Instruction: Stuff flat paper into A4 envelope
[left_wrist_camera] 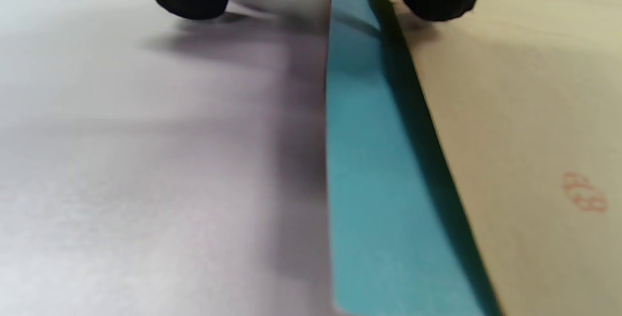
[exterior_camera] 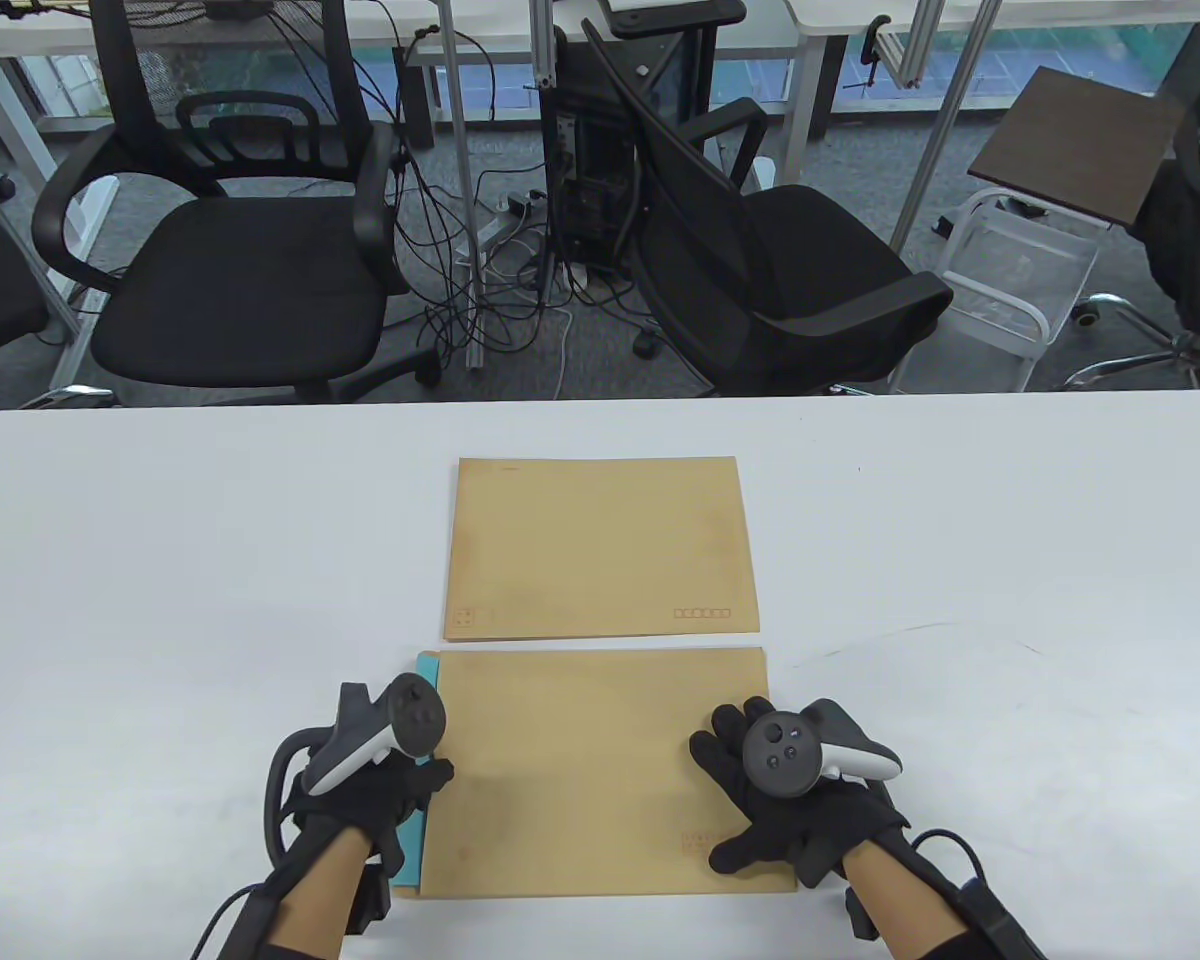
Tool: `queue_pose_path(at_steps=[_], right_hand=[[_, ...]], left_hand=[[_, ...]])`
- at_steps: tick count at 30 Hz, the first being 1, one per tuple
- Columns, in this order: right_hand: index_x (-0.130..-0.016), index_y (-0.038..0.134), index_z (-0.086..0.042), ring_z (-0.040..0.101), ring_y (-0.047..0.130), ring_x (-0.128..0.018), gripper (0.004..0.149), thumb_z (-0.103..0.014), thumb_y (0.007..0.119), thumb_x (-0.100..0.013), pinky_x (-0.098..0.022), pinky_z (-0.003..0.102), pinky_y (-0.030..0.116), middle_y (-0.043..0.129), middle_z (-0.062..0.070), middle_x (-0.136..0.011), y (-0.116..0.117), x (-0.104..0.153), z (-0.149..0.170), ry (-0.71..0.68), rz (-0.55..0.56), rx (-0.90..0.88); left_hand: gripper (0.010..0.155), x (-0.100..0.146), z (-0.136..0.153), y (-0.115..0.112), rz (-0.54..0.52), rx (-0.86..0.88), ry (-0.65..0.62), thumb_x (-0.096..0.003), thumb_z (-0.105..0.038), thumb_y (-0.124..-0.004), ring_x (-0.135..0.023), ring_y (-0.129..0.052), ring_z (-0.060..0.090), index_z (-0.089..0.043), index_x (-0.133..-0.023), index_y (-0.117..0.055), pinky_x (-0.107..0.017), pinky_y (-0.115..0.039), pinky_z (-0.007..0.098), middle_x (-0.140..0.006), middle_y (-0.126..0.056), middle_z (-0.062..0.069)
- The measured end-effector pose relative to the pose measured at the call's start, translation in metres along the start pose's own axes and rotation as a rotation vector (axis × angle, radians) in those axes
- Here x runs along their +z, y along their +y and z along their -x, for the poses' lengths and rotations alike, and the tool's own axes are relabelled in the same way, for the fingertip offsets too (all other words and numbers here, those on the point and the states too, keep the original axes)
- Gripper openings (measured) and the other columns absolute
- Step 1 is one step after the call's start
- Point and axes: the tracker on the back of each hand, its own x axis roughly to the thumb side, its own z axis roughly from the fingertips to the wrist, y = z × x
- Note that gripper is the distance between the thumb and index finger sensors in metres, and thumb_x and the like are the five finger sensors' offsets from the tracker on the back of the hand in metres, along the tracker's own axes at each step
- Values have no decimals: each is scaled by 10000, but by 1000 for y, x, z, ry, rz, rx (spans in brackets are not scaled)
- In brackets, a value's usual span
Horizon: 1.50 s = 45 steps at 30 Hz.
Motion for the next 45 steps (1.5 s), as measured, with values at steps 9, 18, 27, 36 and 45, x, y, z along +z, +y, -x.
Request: queue_pose_path(at_steps=[9, 18, 27, 36, 45], right_hand=[[-1082, -109, -169, 435, -352, -843, 1052, -523, 723, -546, -456, 730, -207, -281, 134, -1022, 0, 0, 1, -1, -2, 0], [-1082, -110, -170, 436, -353, -842, 1052, -529, 721, -544, -455, 731, -207, -285, 134, -1019, 0, -1, 1, 2, -2, 4], [-1082, -110, -171, 437, -359, -837, 1049, -529, 719, -547, -454, 733, -208, -288, 131, -1017, 1, -1, 0, 5, -5, 10], [-1079, -110, -175, 437, -361, -835, 1044, -531, 716, -548, -456, 736, -208, -291, 126, -1014, 1, -2, 0, 15, -3, 22], [-1078, -114, -179, 438, -358, -838, 1043, -538, 710, -548, -463, 736, -202, -290, 125, -1016, 2, -2, -1, 19, 1, 27]], left_hand=[[846, -2, -9, 3, 7, 4, -26, -496, -552, -675, -921, -612, 549, -43, -1124, -428, -659, -534, 660, -1114, -475, 302], [889, -8, -19, 0, 46, -60, -15, -487, -565, -681, -922, -590, 564, -5, -1119, -403, -666, -522, 662, -1108, -448, 324], [929, -5, -24, 0, 34, -35, -42, -474, -576, -695, -925, -590, 565, 17, -1120, -389, -663, -530, 658, -1114, -443, 324], [811, 10, -2, -1, 141, -33, 82, -484, -541, -735, -768, -807, 452, 10, -1056, -569, -589, -658, 610, -962, -684, 295], [460, 24, -3, -10, -136, 123, 51, -485, -390, -796, -440, -977, 278, -61, -804, -837, -485, -774, 542, -633, -946, 145]])
